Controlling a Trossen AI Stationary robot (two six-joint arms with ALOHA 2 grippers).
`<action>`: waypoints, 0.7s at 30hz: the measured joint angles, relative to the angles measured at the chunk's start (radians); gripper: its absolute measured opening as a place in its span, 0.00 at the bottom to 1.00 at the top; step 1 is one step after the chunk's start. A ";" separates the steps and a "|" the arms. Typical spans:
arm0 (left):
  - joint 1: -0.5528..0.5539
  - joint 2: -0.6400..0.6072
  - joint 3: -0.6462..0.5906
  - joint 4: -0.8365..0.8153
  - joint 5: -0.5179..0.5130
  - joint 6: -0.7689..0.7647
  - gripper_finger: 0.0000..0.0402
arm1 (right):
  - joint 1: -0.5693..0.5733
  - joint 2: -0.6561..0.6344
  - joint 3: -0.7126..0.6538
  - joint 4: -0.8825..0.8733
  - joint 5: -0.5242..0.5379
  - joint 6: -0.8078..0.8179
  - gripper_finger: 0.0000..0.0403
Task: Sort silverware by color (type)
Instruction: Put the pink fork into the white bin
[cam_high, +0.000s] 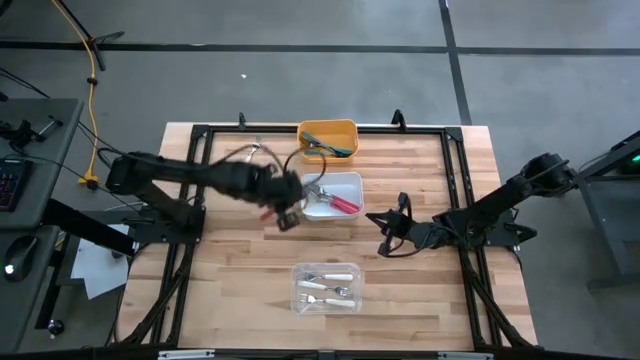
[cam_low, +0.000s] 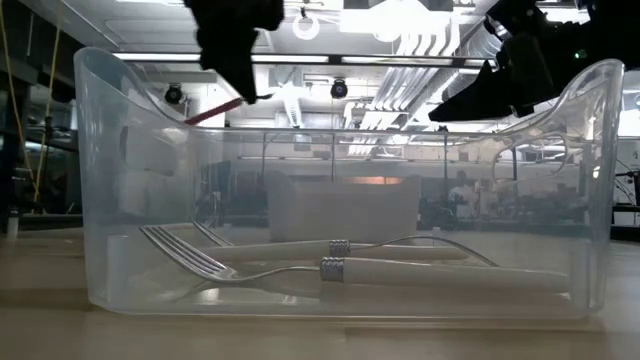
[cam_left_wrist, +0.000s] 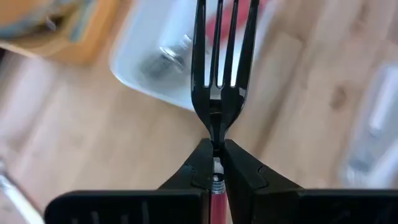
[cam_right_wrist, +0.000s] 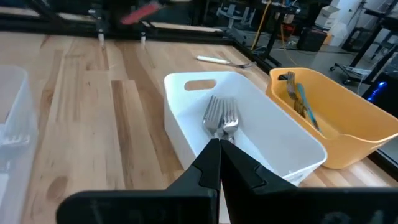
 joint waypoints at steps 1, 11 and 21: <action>0.024 0.008 0.017 0.001 0.000 0.031 0.03 | 0.000 0.000 0.000 0.006 0.007 -0.002 0.00; 0.132 0.164 0.230 0.076 0.029 0.246 0.03 | 0.000 0.000 0.000 0.026 -0.050 -0.061 0.00; 0.148 0.325 0.324 0.111 0.036 0.364 0.03 | 0.003 -0.003 0.000 0.053 -0.150 -0.148 0.00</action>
